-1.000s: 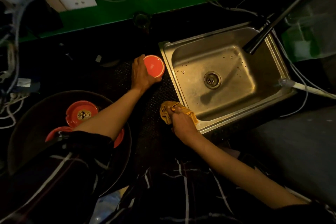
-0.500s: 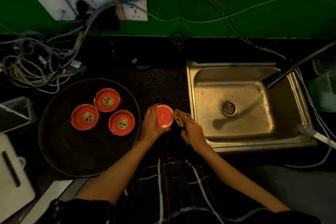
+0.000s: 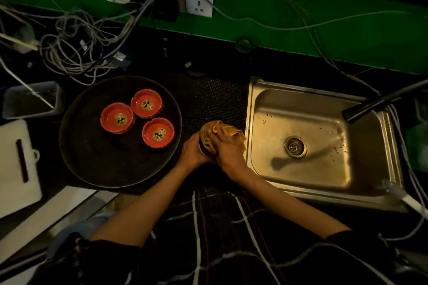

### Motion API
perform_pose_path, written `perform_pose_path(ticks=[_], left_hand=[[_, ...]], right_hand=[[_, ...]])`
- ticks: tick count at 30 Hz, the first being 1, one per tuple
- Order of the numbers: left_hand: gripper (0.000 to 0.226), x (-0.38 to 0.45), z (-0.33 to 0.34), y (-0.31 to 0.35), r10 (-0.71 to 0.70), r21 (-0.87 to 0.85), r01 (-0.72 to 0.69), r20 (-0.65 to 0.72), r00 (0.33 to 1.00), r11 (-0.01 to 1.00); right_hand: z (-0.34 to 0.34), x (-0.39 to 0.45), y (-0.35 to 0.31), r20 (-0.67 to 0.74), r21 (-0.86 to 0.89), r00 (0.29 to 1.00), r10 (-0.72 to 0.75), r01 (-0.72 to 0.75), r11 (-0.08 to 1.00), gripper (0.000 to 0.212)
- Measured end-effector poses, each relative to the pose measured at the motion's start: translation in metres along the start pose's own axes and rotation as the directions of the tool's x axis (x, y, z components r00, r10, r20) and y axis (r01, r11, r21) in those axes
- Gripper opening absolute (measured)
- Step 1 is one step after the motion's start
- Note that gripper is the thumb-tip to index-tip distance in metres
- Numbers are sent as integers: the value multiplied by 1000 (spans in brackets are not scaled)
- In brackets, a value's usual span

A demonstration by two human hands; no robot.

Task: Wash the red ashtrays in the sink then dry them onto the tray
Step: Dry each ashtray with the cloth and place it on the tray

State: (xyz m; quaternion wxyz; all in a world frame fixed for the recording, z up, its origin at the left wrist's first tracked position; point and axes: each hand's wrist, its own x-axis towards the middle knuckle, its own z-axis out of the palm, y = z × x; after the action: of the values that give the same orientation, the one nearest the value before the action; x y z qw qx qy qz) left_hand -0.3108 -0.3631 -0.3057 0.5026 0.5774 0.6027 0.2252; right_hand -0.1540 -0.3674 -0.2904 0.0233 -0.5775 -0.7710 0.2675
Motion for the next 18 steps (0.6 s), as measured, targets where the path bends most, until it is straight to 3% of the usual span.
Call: perform_pose_path(ticks=[5,9,18], left_hand=[[99,2,6,-15,-80,-118,77,-25,996,990],[90,-4,4,-5,-69,-18,69,-27,997,997],[120,-7,2,-10,-10,25,10,3,1000,1000]], right_hand=[[-8,-13,-11,58,-89,991,-117,122,988,60],[-16,-33,-3,110,-61,979,-174,181,982,56],[-39,-47,32,-13,-54,998,-67,66,996,51]])
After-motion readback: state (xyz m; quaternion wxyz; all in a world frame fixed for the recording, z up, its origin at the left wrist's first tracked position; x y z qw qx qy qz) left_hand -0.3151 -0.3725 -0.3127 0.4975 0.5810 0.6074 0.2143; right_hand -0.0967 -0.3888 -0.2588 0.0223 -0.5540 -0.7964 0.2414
